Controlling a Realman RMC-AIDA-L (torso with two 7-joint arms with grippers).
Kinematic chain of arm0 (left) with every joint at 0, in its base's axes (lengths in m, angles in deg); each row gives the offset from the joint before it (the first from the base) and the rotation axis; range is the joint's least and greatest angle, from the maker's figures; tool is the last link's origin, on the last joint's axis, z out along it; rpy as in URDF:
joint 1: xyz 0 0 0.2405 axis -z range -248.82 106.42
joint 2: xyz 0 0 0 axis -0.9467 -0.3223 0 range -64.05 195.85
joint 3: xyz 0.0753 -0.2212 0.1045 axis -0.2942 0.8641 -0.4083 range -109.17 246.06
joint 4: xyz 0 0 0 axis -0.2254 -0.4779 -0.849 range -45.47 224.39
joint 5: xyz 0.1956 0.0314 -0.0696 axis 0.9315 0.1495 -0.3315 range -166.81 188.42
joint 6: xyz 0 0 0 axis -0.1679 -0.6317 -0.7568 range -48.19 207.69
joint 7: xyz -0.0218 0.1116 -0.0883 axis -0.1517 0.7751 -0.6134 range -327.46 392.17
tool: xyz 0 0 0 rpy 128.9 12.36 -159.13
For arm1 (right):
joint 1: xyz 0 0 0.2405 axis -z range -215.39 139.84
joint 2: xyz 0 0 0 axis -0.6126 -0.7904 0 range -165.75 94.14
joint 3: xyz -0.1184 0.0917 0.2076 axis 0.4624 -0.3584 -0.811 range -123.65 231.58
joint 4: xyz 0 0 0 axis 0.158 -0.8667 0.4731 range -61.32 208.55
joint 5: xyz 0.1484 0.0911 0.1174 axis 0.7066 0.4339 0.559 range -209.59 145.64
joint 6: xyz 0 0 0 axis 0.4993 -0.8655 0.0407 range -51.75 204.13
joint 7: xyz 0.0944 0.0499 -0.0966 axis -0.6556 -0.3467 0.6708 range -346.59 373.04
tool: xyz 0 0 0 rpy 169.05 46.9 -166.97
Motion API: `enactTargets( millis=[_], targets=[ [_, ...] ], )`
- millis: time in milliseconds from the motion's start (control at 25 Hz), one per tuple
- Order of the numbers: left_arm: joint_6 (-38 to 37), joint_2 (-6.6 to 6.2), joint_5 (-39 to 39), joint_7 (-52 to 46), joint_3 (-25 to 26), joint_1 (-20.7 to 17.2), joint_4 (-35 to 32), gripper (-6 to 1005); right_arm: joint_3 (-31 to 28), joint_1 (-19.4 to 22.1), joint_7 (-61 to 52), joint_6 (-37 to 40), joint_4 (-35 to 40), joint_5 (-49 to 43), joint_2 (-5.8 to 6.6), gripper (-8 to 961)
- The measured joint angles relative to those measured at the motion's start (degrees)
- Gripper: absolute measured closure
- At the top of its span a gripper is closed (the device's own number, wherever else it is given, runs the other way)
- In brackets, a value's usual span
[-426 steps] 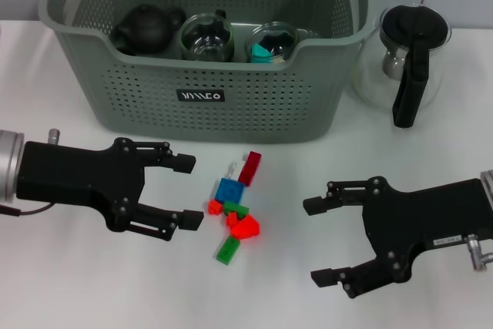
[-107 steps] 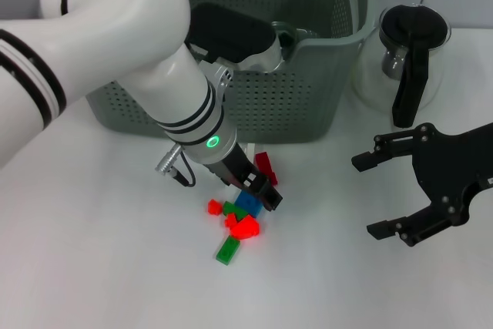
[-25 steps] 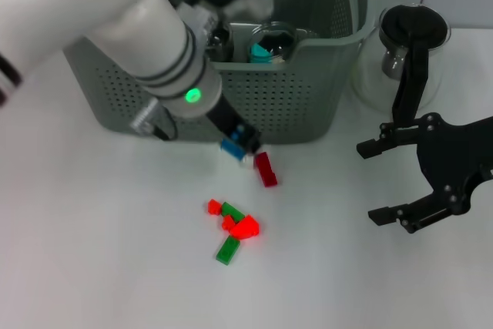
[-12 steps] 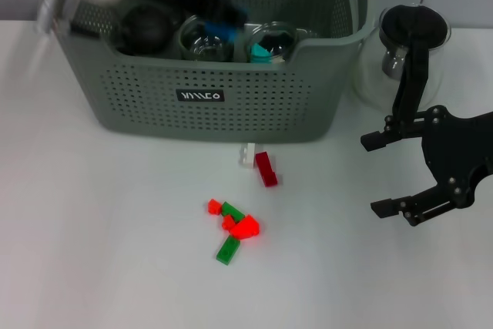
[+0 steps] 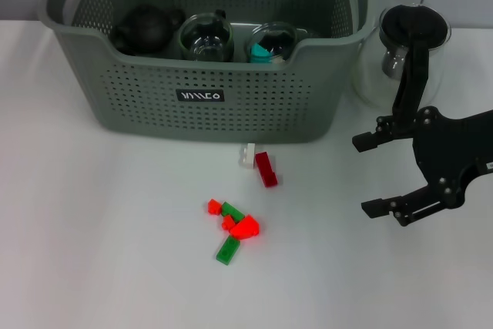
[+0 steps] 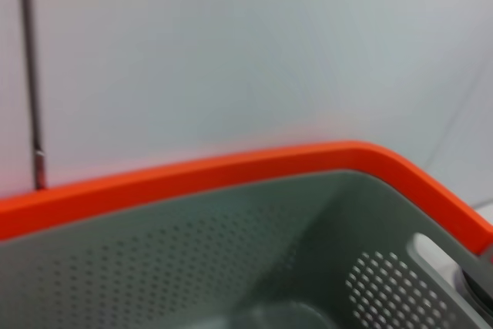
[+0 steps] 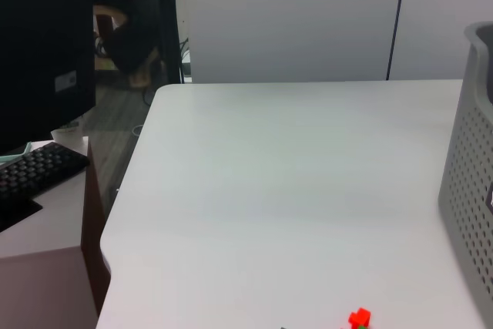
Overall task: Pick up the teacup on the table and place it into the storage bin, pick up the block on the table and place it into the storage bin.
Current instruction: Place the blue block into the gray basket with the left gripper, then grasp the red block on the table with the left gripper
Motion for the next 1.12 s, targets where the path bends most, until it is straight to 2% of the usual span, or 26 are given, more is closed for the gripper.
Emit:
enactTargets(
  millis=[200, 400, 520, 680, 840, 920, 1120],
  targets=[
    [2.31, 0.1, 0.37, 0.07, -0.1, -0.69, 0.1, 501, 0.0, -0.2, -0.02, -0.52, 0.19, 0.0, -0.45, 26],
    [2.53, -0.02, 0.38, 0.15, 0.14, -1.61, -0.96, 389, 0.0, -0.46, -0.03, -0.54, 0.05, 0.0, -0.5, 25],
    [1.6, 0.19, -0.18, 0.52, 0.23, -2.74, -4.11, 321, 0.0, -0.59, -0.03, -0.61, 0.07, 0.01, -0.5, 25],
    [-5.01, 1.81, -4.03, 4.52, 0.03, -5.57, -12.98, 213, -0.01, -0.83, -0.03, -0.7, -0.01, 0.09, -0.5, 25],
    [-14.83, 4.48, -8.92, 10.18, -0.51, -10.09, -22.81, 48, -0.89, -0.87, -0.08, -1.08, -0.32, 0.22, -0.61, 26],
    [-18.8, 5.4, -9.93, 11.98, -1.99, -12.77, -26.81, 43, -1.63, -0.87, -0.09, -1.18, -0.47, 0.21, -0.78, 26],
    [-22.41, 5.69, -10.56, 12.37, -10.11, -18.6, -31.63, 34, -2.68, -0.76, -0.11, -2.42, -0.92, 0.05, -1.26, 26]
  ],
)
